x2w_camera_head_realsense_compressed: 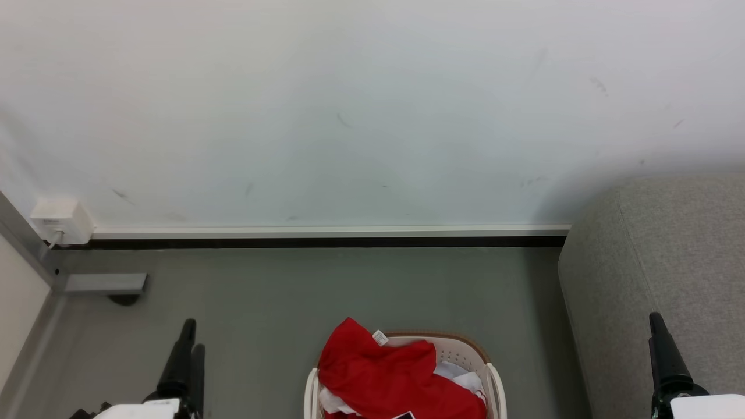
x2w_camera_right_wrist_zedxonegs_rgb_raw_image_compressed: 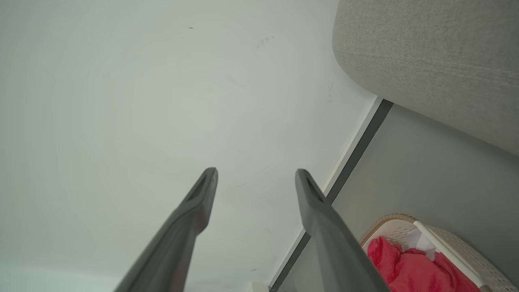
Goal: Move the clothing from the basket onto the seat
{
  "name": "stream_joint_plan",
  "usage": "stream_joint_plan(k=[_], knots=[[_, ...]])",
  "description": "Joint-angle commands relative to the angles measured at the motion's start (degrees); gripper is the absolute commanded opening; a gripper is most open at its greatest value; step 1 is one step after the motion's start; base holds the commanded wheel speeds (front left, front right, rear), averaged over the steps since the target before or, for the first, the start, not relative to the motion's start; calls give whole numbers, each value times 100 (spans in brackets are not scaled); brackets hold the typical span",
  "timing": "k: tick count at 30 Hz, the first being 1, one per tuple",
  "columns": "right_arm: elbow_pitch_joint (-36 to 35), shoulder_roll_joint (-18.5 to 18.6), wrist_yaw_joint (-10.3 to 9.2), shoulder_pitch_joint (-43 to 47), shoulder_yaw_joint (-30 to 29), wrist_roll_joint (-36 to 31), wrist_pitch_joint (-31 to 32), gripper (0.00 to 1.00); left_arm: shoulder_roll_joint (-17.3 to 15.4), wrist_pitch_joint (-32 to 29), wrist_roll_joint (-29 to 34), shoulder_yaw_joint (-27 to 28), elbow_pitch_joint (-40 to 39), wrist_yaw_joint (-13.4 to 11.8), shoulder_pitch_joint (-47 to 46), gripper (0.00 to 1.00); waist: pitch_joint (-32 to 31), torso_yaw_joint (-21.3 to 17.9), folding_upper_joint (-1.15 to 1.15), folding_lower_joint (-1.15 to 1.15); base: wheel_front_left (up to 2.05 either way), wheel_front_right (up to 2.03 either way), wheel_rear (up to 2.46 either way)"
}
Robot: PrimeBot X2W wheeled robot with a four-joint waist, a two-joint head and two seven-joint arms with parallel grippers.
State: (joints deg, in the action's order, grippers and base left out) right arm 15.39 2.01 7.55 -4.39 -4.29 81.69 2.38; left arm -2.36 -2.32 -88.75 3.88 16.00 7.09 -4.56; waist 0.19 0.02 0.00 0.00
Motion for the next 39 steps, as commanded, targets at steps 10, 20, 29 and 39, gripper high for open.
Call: stream_joint_plan(k=[10, 20, 29, 39], knots=[[-379, 64, -2, -22, 195, -1645, -285, 100, -39, 281, 960, -81, -55, 20, -112, 100, -2, 2, 0, 0, 0, 0, 0], [-460, 140, -3, 23, 412, -3067, -507, 100, -44, 503, 2181, -78, -232, -65, -64, 100, 0, -2, 0, 0, 0, 0, 0], [-426, 171, -4, 13, 450, -4036, -686, 100, -48, 677, 3489, -142, -528, -159, 28, 100, 4, -6, 0, 0, 0, 0, 0], [-307, 150, -5, -29, 418, -4830, -848, 100, -52, 844, 4521, -209, -650, -253, 123, 100, 3, 1, 0, 0, 0, 0, 0]])
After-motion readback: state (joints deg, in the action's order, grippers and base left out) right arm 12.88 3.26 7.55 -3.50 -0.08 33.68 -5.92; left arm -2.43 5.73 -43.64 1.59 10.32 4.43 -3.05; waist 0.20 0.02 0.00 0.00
